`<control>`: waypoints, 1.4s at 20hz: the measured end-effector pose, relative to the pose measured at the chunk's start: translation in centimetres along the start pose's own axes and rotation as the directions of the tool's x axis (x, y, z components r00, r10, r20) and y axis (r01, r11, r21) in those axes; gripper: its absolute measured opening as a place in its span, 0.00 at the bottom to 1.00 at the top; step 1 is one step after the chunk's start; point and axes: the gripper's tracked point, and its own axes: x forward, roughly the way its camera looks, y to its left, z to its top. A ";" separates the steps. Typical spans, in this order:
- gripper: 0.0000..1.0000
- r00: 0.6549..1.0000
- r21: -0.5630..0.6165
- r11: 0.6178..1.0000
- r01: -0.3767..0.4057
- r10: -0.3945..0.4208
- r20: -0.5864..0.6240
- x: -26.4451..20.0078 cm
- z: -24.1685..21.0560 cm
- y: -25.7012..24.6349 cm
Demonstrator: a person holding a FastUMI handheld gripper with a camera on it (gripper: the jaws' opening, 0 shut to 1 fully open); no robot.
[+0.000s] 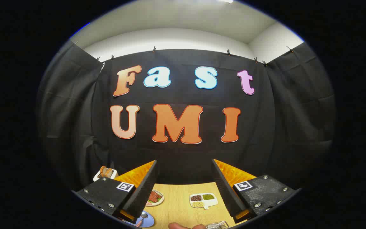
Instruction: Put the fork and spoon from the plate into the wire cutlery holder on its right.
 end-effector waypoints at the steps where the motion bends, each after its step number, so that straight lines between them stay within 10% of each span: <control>1: 0.98 1.000 0.000 1.000 -0.001 0.001 0.002 0.1 0.1 0.1; 17: 0.99 1.000 0.003 1.000 -0.018 0.018 0.005 1.0 0.0 2.2; 28: 0.99 0.955 0.004 0.990 -0.139 0.135 -0.266 0.7 -9.1 8.5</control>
